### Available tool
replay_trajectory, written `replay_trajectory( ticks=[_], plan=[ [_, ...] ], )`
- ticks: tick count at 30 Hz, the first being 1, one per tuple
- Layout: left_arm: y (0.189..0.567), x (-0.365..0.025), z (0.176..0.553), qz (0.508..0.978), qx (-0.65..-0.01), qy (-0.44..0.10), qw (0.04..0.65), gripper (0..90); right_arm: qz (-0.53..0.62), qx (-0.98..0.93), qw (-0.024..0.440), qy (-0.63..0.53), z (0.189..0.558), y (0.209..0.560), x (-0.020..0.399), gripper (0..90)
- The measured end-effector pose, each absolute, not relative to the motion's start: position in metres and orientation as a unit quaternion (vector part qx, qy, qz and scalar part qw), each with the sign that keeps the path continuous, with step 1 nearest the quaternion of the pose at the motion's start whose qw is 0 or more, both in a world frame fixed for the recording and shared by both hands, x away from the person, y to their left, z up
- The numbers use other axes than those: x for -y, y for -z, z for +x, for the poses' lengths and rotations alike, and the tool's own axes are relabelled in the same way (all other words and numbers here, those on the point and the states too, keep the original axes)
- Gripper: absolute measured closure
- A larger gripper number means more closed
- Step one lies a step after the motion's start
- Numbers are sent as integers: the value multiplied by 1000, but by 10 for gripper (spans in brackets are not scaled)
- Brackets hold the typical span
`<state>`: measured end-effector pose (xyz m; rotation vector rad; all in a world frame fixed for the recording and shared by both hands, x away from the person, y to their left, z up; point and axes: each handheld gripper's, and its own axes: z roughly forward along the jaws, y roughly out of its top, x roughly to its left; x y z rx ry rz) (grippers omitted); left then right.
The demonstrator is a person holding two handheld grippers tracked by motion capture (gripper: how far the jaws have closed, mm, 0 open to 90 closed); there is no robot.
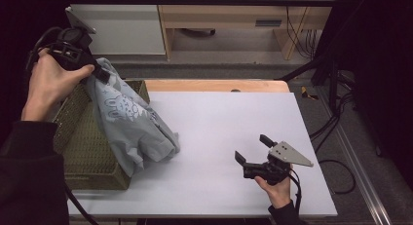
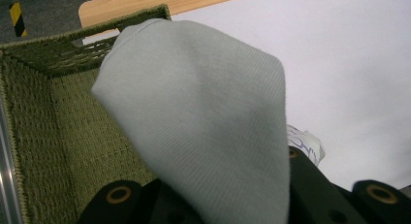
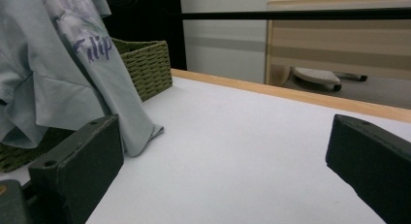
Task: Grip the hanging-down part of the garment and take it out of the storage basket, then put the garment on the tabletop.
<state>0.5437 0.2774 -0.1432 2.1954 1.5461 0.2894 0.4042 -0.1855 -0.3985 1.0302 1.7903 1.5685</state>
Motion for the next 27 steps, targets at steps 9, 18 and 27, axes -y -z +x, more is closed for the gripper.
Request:
replay_trajectory(
  ticks=[9, 18, 27],
  plan=[
    [144, -276, 544, 794, -557, -105, 220, 815, 396, -646, 277, -590, 393, 410, 198, 2],
    [143, -274, 543, 793, -558, -104, 221, 816, 404, -651, 273, -582, 390, 418, 205, 3],
    [142, -261, 542, 801, -545, -105, 226, 817, 410, -652, 274, -576, 388, 420, 209, 3]
  ],
)
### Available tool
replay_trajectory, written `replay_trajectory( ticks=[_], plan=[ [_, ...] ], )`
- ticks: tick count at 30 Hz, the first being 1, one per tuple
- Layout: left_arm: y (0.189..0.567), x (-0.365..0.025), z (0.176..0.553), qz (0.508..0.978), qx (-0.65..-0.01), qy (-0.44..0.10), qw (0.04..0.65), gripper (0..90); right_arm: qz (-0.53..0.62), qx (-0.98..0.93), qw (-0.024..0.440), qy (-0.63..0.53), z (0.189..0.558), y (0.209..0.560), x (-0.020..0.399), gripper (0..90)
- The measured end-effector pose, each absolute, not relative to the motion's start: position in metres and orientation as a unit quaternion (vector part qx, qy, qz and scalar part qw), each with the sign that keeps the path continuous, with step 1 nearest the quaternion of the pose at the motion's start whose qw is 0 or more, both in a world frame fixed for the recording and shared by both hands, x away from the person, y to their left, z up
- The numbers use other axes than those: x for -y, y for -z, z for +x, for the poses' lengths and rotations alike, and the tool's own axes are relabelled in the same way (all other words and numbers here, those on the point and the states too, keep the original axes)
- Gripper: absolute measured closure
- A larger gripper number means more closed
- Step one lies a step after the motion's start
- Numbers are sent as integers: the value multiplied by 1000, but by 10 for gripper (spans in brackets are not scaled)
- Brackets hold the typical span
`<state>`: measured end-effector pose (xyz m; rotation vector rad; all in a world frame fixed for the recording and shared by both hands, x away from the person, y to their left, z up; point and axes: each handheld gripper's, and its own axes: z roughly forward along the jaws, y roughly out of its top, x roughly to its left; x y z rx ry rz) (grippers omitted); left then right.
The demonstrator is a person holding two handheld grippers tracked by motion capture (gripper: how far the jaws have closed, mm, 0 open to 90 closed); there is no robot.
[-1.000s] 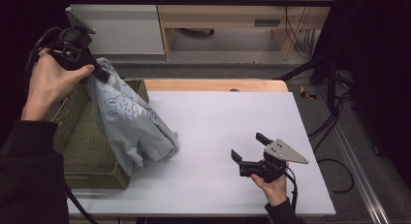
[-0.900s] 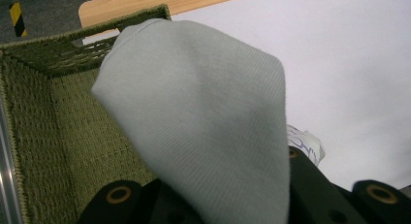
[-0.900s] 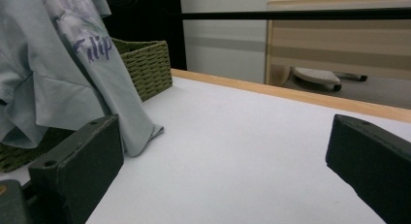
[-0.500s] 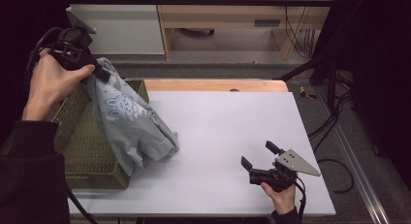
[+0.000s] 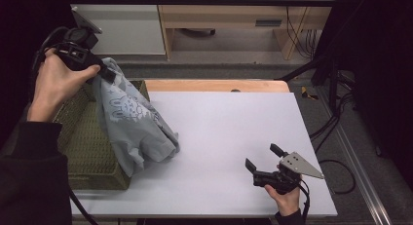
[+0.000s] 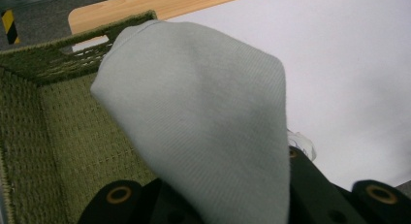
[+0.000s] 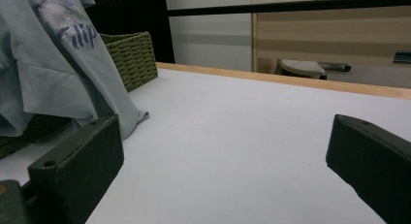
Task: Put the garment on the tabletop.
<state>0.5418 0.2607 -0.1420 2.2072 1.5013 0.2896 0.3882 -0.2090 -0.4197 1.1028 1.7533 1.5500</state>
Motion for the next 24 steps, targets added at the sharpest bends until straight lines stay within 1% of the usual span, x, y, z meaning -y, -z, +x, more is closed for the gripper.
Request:
replay_trajectory(
  ticks=[10, 19, 20, 24],
  plan=[
    [134, -224, 534, 818, -509, -110, 243, 820, 410, -652, 284, -571, 385, 421, 214, 3],
    [131, -175, 525, 847, -456, -115, 249, 820, 410, -652, 285, -570, 383, 419, 215, 3],
    [132, -166, 523, 851, -448, -113, 251, 820, 413, -649, 277, -576, 381, 419, 213, 3],
    [134, -151, 521, 858, -434, -110, 252, 821, 409, -651, 284, -573, 381, 418, 214, 3]
  ],
)
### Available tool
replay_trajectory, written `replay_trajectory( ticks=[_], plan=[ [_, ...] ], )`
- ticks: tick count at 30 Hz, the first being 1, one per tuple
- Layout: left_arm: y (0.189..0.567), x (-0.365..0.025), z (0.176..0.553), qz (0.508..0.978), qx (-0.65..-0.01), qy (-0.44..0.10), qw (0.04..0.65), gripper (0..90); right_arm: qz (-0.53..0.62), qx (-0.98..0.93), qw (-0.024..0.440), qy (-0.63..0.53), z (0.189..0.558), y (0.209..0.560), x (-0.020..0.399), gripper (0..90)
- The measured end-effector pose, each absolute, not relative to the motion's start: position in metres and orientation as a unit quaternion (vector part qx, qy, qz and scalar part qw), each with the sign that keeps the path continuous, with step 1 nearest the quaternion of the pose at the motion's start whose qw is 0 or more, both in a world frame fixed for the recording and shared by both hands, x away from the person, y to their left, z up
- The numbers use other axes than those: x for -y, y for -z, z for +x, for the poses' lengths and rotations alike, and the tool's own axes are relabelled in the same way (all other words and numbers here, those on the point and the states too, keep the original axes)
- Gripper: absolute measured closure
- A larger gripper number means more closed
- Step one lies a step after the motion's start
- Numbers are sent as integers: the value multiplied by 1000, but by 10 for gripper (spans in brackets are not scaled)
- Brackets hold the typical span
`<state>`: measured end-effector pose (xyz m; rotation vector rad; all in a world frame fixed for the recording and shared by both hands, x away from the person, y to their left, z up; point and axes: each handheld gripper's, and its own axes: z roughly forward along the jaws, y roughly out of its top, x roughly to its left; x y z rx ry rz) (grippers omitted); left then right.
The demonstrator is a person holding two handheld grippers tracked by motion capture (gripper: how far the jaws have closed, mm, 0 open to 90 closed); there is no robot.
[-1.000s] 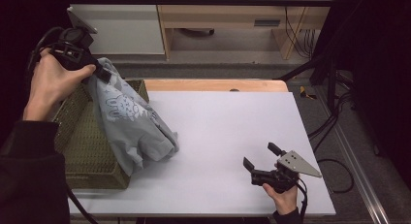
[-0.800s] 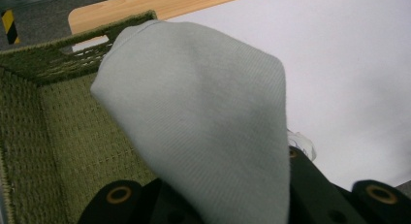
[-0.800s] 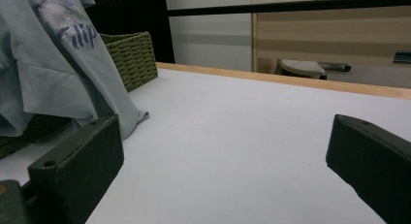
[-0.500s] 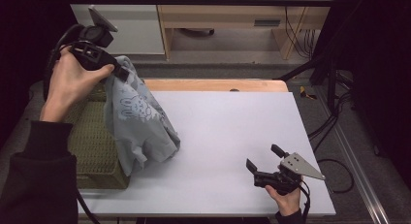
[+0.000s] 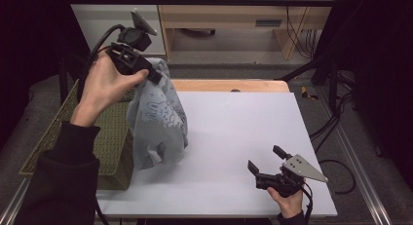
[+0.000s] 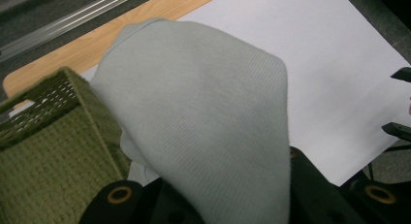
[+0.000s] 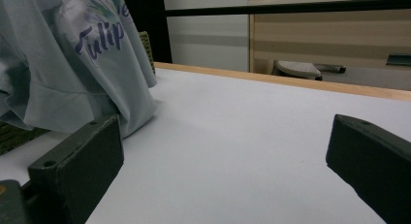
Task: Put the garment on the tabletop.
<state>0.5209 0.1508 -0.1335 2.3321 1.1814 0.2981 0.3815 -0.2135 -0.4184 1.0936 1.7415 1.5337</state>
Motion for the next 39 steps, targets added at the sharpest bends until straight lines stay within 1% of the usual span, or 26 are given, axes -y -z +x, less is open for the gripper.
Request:
replay_trajectory(
  ticks=[2, 4, 12, 24, 39],
  plan=[
    [135, -141, 519, 865, -421, -109, 249, 821, 411, -650, 278, -575, 381, 418, 213, 3],
    [138, -130, 517, 872, -409, -106, 248, 821, 408, -652, 282, -573, 382, 419, 214, 3],
    [157, -102, 517, 886, -383, -98, 243, 820, 408, -657, 279, -569, 382, 420, 213, 2],
    [198, -89, 519, 896, -355, -75, 255, 819, 408, -657, 283, -568, 383, 423, 214, 3],
    [245, -77, 520, 907, -336, -44, 250, 816, 409, -653, 281, -572, 381, 422, 215, 2]
  ],
)
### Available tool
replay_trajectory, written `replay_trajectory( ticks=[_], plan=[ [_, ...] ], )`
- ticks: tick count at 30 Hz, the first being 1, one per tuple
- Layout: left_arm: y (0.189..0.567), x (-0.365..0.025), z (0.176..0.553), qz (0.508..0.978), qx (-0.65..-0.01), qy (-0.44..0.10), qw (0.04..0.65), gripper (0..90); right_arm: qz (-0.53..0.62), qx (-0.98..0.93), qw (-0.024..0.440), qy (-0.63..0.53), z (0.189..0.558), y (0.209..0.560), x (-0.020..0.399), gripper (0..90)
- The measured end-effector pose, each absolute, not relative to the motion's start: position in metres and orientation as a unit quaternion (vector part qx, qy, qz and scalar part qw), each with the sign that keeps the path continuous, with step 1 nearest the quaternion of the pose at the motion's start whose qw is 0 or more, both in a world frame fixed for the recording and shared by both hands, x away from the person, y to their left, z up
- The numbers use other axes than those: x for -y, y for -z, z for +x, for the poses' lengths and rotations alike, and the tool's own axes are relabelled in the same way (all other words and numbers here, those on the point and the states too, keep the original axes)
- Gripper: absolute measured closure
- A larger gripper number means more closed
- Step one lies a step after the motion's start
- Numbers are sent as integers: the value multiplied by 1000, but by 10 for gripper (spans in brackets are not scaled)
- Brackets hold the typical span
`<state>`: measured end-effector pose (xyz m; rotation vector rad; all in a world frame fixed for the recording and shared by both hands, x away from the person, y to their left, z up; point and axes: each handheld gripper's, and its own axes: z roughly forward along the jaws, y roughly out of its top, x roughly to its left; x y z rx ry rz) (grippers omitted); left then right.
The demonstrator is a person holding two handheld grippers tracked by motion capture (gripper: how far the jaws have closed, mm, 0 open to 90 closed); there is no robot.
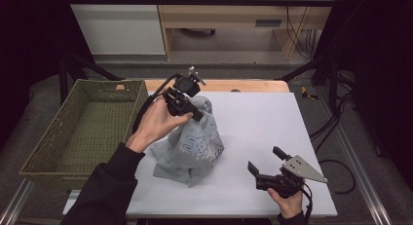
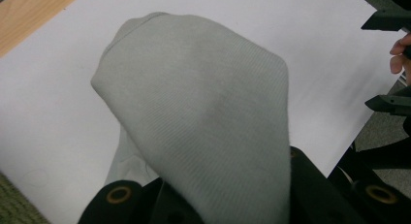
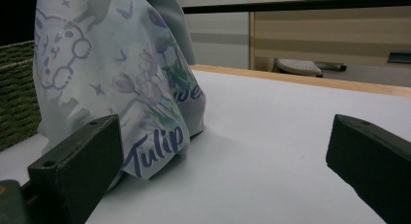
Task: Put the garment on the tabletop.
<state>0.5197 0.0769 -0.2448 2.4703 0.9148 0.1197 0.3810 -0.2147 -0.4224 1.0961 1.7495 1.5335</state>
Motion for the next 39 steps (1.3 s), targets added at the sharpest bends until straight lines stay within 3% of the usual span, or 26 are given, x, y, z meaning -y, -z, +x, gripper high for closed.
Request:
replay_trajectory(
  ticks=[32, 35, 39],
  plan=[
    [334, -67, 518, 916, -319, -3, 244, 779, 408, -652, 279, -575, 381, 422, 216, 2],
    [333, -66, 516, 916, -315, -11, 246, 716, 408, -654, 280, -572, 381, 422, 216, 2],
    [331, -66, 515, 916, -308, -17, 255, 476, 412, -653, 270, -576, 380, 422, 215, 3]
  ],
)
